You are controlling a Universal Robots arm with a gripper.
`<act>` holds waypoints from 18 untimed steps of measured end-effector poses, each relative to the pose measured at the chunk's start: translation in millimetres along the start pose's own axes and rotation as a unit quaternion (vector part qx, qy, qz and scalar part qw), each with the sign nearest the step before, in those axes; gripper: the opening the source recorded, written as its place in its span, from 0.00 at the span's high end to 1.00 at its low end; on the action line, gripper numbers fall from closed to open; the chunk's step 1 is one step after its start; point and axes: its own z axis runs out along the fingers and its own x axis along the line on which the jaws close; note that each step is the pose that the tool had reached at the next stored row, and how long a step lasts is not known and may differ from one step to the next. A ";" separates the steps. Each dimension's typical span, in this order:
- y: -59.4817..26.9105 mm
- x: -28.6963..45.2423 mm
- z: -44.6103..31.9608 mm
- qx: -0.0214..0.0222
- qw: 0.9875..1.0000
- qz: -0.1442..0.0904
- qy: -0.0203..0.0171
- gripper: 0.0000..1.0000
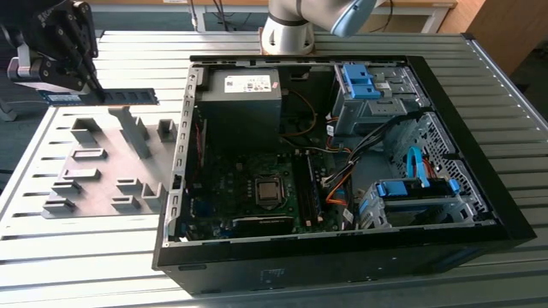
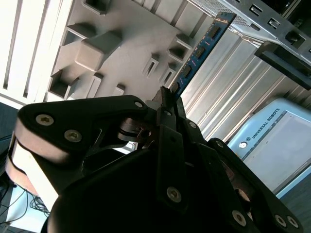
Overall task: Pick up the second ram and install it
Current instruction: 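Pick up the second ram and move it above second insertion slot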
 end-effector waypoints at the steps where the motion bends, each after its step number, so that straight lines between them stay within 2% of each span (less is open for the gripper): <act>1: -0.5 0.0 0.0 0.000 1.000 0.000 0.000 0.86; 18: -11.3 -0.3 0.0 0.000 1.000 0.000 0.000 0.86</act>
